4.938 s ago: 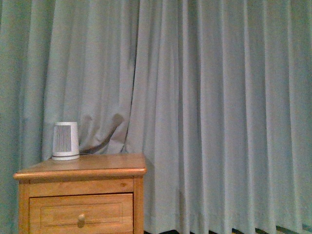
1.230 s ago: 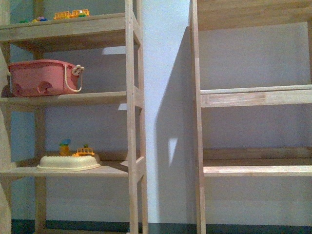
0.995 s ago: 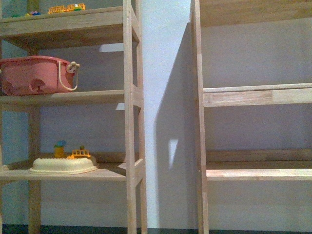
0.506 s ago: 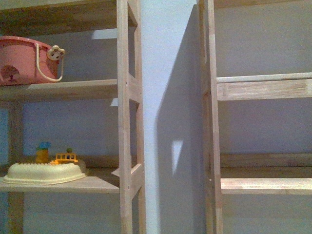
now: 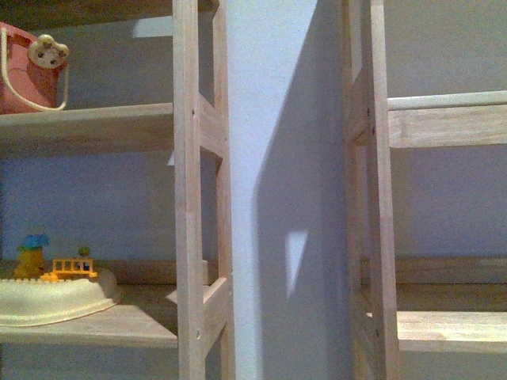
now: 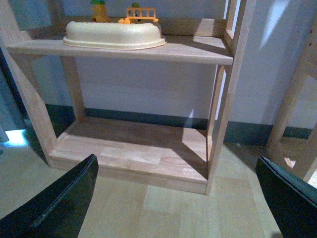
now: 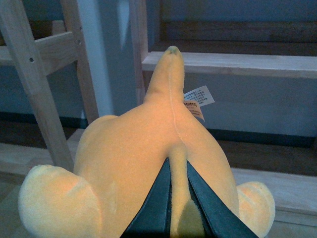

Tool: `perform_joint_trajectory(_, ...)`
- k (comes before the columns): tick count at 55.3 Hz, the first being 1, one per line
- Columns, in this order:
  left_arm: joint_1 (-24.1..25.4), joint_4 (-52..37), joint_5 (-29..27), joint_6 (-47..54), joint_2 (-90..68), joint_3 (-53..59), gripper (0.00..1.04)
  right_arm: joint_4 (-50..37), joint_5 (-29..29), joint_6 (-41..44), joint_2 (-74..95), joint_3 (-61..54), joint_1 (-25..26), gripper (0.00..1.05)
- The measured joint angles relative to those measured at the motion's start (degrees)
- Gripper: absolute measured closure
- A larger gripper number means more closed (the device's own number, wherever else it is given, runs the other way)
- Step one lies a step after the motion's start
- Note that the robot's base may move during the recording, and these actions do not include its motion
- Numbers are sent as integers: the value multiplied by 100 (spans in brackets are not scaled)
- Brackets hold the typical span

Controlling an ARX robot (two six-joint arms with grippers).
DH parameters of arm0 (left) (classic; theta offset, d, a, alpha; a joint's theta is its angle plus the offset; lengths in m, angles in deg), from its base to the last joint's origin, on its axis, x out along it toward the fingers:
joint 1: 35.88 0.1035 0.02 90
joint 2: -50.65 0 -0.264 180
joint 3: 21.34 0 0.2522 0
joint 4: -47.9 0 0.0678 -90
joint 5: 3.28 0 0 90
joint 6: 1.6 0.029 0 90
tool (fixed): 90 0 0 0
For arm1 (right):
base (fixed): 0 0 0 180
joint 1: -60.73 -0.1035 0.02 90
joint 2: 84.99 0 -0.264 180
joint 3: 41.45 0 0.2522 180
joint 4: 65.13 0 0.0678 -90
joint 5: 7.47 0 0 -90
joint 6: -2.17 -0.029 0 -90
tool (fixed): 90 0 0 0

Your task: Put away toys

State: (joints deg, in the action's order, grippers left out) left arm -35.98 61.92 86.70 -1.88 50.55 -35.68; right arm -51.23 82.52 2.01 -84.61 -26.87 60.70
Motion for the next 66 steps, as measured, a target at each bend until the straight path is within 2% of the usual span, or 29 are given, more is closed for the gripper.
perform_joint_trajectory(38, 0, 0, 0, 0, 0, 0, 6, 0, 42, -7, 2, 0, -7, 99)
perform_joint_trajectory(39, 0, 0, 0, 0, 0, 0, 6, 4, 136, -39, 13, 2, -35, 99)
perform_joint_trajectory(43, 0, 0, 2, 2, 0, 0, 6, 20, 1386, -295, 197, 7, -476, 99)
perform_joint_trajectory(47, 0, 0, 2, 2, -2, 0, 6, 13, 2085, -385, 361, 13, -595, 99)
perform_joint_trajectory(51, 0, 0, -2, 2, 0, 0, 6, -61, 2413, -363, 511, 98, -584, 99)
perform_joint_trajectory(58, 0, 0, 0, 2, 0, 0, 6, -219, 2603, -136, 850, 599, -531, 99)
perform_joint_trajectory(66, 0, 0, 2, 2, 0, 0, 6, -337, 2922, 173, 1250, 1333, -787, 99)
